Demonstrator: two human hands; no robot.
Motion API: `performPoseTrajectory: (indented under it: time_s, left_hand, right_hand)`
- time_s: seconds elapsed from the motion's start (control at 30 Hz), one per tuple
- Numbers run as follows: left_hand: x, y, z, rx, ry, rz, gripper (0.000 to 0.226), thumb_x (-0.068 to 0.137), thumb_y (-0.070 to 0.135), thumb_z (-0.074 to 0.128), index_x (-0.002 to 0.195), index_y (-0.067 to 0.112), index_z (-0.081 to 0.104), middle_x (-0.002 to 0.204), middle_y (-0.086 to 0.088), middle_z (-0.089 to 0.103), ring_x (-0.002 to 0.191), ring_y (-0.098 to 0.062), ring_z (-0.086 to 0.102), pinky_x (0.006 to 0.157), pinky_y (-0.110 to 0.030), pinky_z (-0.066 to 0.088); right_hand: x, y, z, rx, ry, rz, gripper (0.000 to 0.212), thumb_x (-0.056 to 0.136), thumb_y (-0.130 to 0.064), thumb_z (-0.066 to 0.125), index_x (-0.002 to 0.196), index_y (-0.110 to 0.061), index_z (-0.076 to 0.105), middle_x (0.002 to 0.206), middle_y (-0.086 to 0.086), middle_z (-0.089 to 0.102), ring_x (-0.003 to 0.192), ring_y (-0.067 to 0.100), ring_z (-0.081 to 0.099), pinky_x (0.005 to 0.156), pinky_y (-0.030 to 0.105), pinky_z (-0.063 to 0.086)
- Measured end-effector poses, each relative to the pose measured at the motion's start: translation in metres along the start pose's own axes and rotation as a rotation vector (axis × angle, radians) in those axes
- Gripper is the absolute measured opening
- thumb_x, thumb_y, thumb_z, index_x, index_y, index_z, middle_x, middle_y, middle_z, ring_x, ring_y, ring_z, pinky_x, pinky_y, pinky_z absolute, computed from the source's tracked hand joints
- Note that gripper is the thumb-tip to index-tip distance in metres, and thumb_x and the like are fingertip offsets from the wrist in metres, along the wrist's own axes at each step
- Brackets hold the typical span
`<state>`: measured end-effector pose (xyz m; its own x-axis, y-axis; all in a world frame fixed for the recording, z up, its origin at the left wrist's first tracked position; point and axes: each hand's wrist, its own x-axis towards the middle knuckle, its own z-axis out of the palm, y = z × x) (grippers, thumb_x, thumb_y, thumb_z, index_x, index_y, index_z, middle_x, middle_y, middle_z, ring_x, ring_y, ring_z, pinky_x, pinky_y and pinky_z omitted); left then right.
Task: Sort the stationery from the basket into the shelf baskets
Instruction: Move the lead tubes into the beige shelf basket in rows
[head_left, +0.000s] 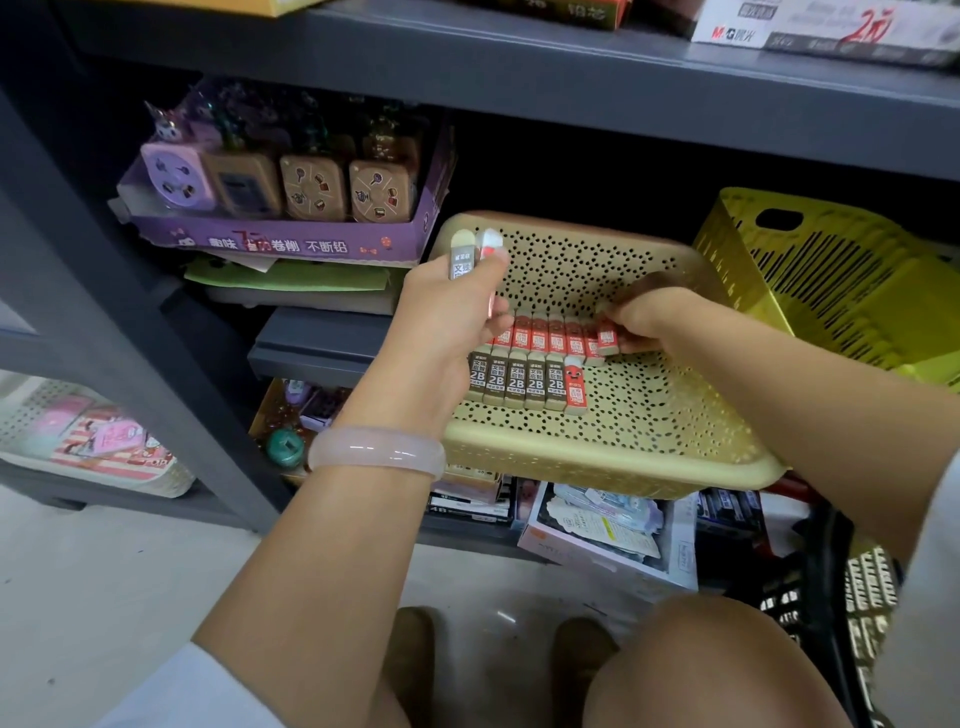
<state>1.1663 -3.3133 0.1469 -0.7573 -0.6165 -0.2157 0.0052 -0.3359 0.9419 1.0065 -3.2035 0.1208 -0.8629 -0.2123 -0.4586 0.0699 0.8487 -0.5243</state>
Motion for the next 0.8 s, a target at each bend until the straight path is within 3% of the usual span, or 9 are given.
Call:
performPoseTrajectory:
  time_s: [0.1, 0.2, 0.37, 0.47, 0.57, 0.63, 0.7, 0.8]
  left_hand:
    - [-0.001, 0.0, 0.001, 0.005, -0.01, 0.005, 0.008, 0.09, 0.016, 0.06, 0.086, 0.01, 0.063, 0.075, -0.002, 0.054, 0.059, -0.009, 0.053, 0.054, -0.015, 0.051]
    - [-0.001, -0.001, 0.001, 0.019, -0.022, 0.013, 0.01, 0.09, 0.018, 0.059, 0.082, 0.011, 0.062, 0.071, -0.002, 0.057, 0.059, -0.009, 0.056, 0.054, -0.016, 0.052]
    - [-0.002, -0.001, 0.001, 0.034, -0.045, -0.001, 0.013, 0.091, 0.022, 0.058, 0.089, 0.011, 0.062, 0.073, -0.003, 0.06, 0.058, -0.009, 0.057, 0.052, -0.017, 0.052]
    - [-0.002, 0.0, 0.0, 0.037, -0.042, -0.002, 0.014, 0.091, 0.022, 0.057, 0.093, 0.009, 0.063, 0.073, -0.002, 0.061, 0.058, -0.009, 0.057, 0.051, -0.016, 0.051]
    - [-0.003, 0.0, 0.0, 0.043, -0.042, 0.001, 0.015, 0.092, 0.021, 0.056, 0.096, 0.008, 0.063, 0.072, -0.002, 0.06, 0.058, -0.008, 0.057, 0.05, -0.016, 0.05]
    - [-0.003, 0.0, 0.0, 0.049, -0.041, 0.002, 0.015, 0.092, 0.021, 0.056, 0.097, 0.008, 0.062, 0.071, -0.001, 0.06, 0.058, -0.009, 0.056, 0.048, -0.015, 0.049]
    - [-0.004, 0.001, 0.001, 0.055, -0.041, -0.001, 0.015, 0.092, 0.02, 0.055, 0.097, 0.008, 0.062, 0.071, -0.001, 0.06, 0.058, -0.009, 0.056, 0.049, -0.016, 0.048]
    - [-0.004, 0.001, 0.001, 0.055, -0.038, -0.009, 0.016, 0.092, 0.02, 0.055, 0.099, 0.007, 0.062, 0.071, -0.001, 0.061, 0.058, -0.009, 0.056, 0.048, -0.015, 0.048]
  right_hand:
    - [0.005, 0.001, 0.004, -0.118, 0.025, -0.015, 0.023, 0.099, -0.026, 0.039, 0.078, -0.018, 0.045, 0.099, 0.013, 0.056, 0.086, 0.023, 0.057, 0.086, 0.032, 0.049]
    - [0.003, 0.002, 0.005, -0.17, -0.004, -0.015, 0.028, 0.099, -0.031, 0.037, 0.111, -0.007, 0.046, 0.09, 0.012, 0.055, 0.08, 0.022, 0.054, 0.081, 0.032, 0.048]
    - [-0.001, 0.001, 0.005, -0.446, 0.002, -0.046, 0.023, 0.099, -0.019, 0.037, 0.107, -0.001, 0.052, 0.099, 0.014, 0.057, 0.088, 0.022, 0.054, 0.089, 0.033, 0.047]
    - [-0.01, 0.001, 0.003, -0.657, 0.073, -0.135, 0.035, 0.1, -0.023, 0.035, 0.123, 0.0, 0.05, 0.111, 0.015, 0.056, 0.101, 0.027, 0.054, 0.086, 0.033, 0.043]
    - [-0.029, 0.005, 0.001, -0.681, 0.152, -0.389, 0.036, 0.096, -0.035, 0.042, 0.112, -0.006, 0.058, 0.086, 0.003, 0.057, 0.08, 0.02, 0.053, 0.07, 0.029, 0.041]
    - [-0.043, 0.008, 0.001, -0.631, -0.018, -0.522, 0.033, 0.091, -0.036, 0.052, 0.116, -0.014, 0.056, 0.092, -0.002, 0.059, 0.079, 0.015, 0.054, 0.068, 0.025, 0.042]
    - [-0.051, 0.012, 0.006, -0.625, -0.202, -0.516, 0.042, 0.087, -0.03, 0.059, 0.126, -0.019, 0.046, 0.091, -0.008, 0.055, 0.074, 0.01, 0.058, 0.059, 0.017, 0.047]
    - [-0.053, 0.015, 0.015, -0.475, -0.282, -0.468, 0.057, 0.083, -0.016, 0.066, 0.131, -0.016, 0.036, 0.083, -0.008, 0.048, 0.066, 0.007, 0.058, 0.044, 0.011, 0.044]
